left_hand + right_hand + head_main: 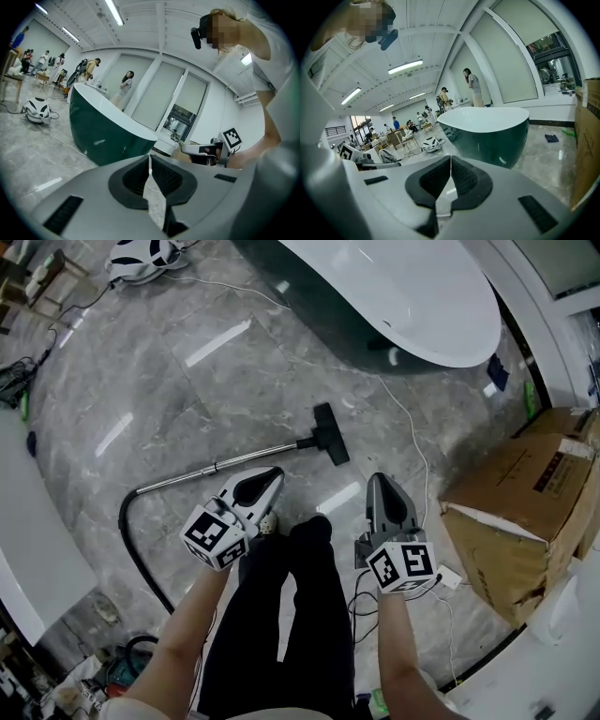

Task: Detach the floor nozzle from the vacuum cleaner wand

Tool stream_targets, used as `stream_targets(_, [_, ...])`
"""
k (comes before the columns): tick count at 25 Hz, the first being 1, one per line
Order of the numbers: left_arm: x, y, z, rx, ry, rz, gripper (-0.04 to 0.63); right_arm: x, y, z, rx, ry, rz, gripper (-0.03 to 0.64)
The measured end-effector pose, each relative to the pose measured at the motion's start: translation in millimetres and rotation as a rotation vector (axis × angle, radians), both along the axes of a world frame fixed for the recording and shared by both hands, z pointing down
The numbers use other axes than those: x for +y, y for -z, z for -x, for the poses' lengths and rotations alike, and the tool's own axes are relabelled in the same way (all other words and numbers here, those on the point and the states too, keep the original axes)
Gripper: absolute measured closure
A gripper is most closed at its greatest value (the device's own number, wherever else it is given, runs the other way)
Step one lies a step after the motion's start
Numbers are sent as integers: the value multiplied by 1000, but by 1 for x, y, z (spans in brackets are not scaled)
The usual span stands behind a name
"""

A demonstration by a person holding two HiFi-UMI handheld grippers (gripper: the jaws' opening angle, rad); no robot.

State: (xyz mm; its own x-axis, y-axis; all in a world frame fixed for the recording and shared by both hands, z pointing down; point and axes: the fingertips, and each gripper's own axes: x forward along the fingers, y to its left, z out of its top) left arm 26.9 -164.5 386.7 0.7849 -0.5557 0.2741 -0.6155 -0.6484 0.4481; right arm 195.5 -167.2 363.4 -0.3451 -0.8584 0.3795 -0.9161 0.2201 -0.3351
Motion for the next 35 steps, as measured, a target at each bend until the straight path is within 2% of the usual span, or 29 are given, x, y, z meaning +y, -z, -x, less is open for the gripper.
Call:
stream_targets(12, [-5,-122,3,-36,-70,32,571,-16,-127,32,-58,138,70,600])
stream_targets(17, [-8,-168,5,-34,-56,28,571,-24,-179,36,-62,173,81,600])
stream_targets(23, [-11,-230,8,-69,-47,38,571,-28,-238,42,-60,255,96,600])
stream_targets(31, [-9,-308,3,-164,-163,46,569,-30,-309,55,-2,343,99,598])
stream_targets(35, [-12,-344,2,-168,-215,46,569,-32,-348,60,26,395,103,598])
